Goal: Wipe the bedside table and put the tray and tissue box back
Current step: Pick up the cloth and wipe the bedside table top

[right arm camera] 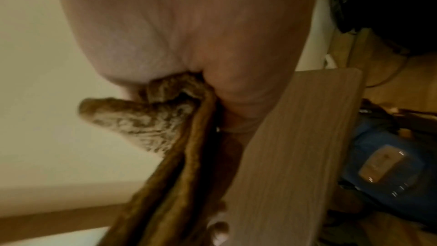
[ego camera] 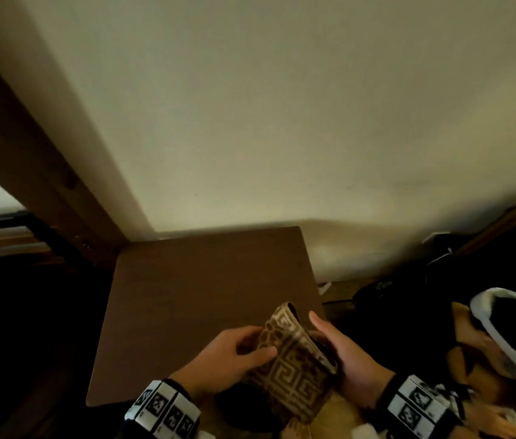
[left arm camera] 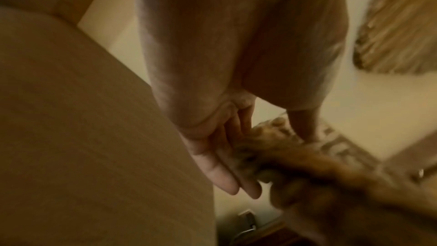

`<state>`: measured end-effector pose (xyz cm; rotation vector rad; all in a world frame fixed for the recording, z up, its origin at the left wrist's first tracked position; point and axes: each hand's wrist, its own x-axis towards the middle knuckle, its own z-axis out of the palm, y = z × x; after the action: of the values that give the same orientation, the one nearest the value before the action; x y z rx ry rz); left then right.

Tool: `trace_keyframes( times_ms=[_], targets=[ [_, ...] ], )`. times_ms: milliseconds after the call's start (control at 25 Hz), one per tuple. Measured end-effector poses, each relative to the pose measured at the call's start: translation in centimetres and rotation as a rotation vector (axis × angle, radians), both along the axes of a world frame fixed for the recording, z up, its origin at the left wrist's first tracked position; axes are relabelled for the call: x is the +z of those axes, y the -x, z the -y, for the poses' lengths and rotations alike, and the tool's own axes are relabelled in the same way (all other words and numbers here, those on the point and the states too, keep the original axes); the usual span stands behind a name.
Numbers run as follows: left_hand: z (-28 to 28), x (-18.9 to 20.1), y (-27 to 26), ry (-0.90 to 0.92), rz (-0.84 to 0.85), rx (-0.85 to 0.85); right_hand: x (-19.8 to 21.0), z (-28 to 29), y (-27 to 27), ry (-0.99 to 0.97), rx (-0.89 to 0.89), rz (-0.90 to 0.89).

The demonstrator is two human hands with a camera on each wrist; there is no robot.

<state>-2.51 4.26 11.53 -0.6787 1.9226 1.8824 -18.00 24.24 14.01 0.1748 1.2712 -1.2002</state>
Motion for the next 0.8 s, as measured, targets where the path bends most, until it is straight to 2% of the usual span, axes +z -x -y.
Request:
trace_keyframes(
  times_ms=[120, 200, 280, 400, 480, 560, 640, 800],
  targets=[
    [-1.5, 1.9, 1.1, -0.082, -0.013, 0.064, 0.7, -1.8, 0.4, 0.061, 0.006, -0.107],
    [-2.4, 3.5, 1.9, -0.090, -0.038, 0.016, 1.8, -3.7, 0.2, 0.098, 0.051, -0.286],
    [-3.4, 5.3, 2.8, -0.089, -0.106, -0.073, 3.0, -6.0, -0.5, 0.155, -0.003, -0.457],
    [-5.4, 8.1, 4.7, -0.211, -0.216, -0.050, 4.2, -9.6, -3.1, 0.198, -0.303, -0.615],
    [-8.2, 9.1, 6.1, -0.441, -0.158, 0.005, 5.6, -11.9, -5.6, 0.169, -0.566, -0.703],
    [-11.7, 9.2, 7.3, -0.579, -0.075, -0.050, 6.7, -13.9, -7.5, 0.117, -0.766, -0.810],
    [-16.0, 9.4, 8.5, -0.582, -0.048, -0.160, 7.8, -16.9, -8.6, 0.047, -0.892, -0.918],
    [-24.1, 10.3, 11.0, -0.456, -0.186, -0.363, 9.9, -24.9, -10.0, -0.091, -1.014, -1.065]
  ],
)
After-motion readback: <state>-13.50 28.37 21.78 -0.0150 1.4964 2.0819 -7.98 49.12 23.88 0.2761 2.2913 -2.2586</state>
